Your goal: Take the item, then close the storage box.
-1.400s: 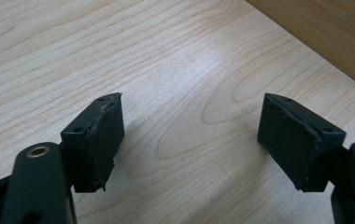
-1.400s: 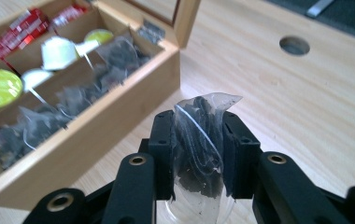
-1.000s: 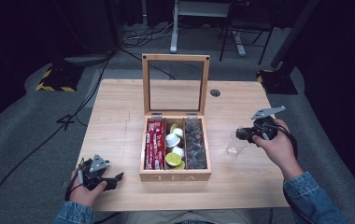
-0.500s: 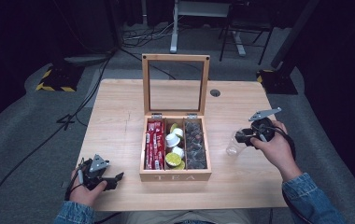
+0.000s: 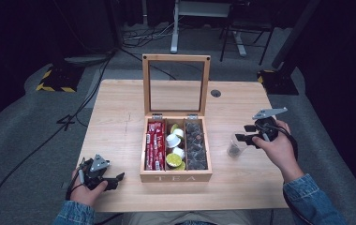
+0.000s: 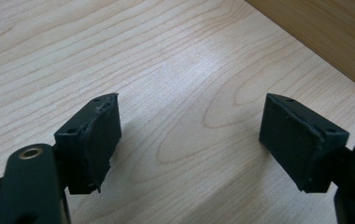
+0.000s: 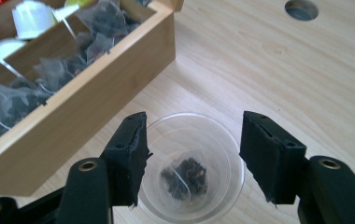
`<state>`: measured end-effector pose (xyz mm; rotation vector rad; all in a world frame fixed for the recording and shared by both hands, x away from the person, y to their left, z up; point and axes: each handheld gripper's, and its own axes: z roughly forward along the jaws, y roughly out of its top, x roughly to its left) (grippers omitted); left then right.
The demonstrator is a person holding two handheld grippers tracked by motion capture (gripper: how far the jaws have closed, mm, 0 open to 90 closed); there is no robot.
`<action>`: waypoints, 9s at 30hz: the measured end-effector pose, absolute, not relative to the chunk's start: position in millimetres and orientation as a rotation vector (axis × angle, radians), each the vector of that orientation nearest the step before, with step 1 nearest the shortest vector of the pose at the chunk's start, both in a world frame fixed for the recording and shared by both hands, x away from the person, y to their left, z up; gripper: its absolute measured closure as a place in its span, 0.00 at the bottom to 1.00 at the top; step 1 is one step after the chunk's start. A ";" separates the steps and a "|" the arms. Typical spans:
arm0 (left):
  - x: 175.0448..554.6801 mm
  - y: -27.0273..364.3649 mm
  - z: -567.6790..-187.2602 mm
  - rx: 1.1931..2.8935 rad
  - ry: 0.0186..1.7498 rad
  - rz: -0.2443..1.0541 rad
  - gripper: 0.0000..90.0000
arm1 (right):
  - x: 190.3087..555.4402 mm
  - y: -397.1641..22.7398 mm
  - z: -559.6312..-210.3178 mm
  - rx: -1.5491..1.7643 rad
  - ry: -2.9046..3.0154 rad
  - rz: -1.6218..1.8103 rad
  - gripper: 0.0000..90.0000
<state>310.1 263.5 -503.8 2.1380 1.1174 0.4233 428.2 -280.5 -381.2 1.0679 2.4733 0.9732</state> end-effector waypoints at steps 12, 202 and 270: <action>314.2 262.2 -504.2 2.137 1.121 0.428 0.21 | 427.5 -284.4 -359.8 1.046 2.286 1.223 0.40; 316.7 261.5 -504.0 2.143 1.115 0.421 0.21 | 345.9 -191.6 -394.9 0.520 2.392 1.184 0.40; 317.7 263.5 -504.4 2.146 1.093 0.414 0.21 | 346.1 -283.1 -382.4 0.815 2.386 1.309 0.20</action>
